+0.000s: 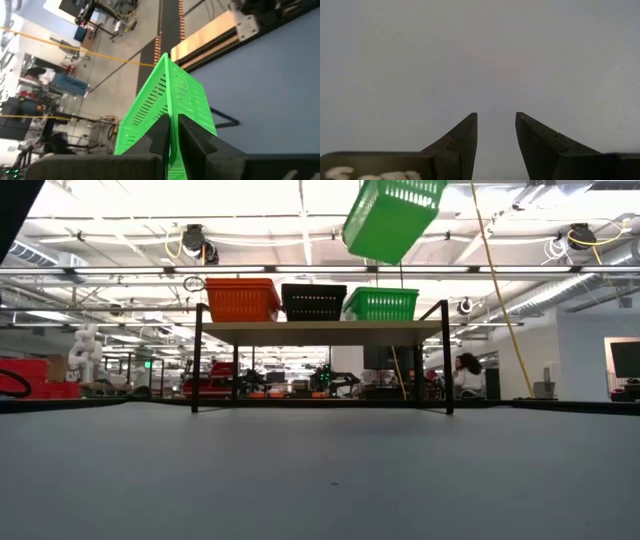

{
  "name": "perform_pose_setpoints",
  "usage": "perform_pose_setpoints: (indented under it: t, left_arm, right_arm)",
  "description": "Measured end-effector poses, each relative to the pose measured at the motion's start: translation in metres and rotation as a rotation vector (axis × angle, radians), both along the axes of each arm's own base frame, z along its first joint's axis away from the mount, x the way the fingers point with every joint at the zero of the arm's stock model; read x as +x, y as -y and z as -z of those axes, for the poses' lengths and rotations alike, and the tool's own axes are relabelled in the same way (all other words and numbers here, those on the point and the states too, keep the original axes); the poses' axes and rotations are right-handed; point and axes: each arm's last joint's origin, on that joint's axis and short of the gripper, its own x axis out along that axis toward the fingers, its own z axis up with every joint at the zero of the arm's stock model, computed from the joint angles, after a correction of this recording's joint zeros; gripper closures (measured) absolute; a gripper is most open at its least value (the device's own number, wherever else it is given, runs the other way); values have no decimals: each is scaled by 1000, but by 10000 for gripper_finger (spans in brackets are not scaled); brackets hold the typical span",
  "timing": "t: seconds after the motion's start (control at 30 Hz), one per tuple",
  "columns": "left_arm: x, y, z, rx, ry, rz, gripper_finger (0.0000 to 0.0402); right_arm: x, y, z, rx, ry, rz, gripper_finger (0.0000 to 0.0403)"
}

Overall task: Stack baskets on shelf by color
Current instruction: Stack the green bin on the other green bins on the shelf

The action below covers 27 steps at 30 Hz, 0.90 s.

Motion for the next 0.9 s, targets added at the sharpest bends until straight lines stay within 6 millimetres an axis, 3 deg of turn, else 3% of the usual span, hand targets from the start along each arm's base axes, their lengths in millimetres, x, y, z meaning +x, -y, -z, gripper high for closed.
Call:
perform_pose_setpoints:
  t: [0.33, 0.57, 0.77, 0.9]
  left_arm:
    - [4, -44, 5, 56, -56, -70, 366]
    - [6, -73, -4, 103, 19, -117, 366]
    - [4, -81, -2, 71, 13, -133, 366]
    - [-4, -57, 0, -6, -26, -125, 366]
  right_arm:
    - [1, 0, 0, -11, 24, -2, 275]
    - [1, 0, 0, -12, 24, -7, 275]
    - [2, 0, 0, -22, 49, -6, 275]
    - [2, -1, 0, -16, 54, -11, 275]
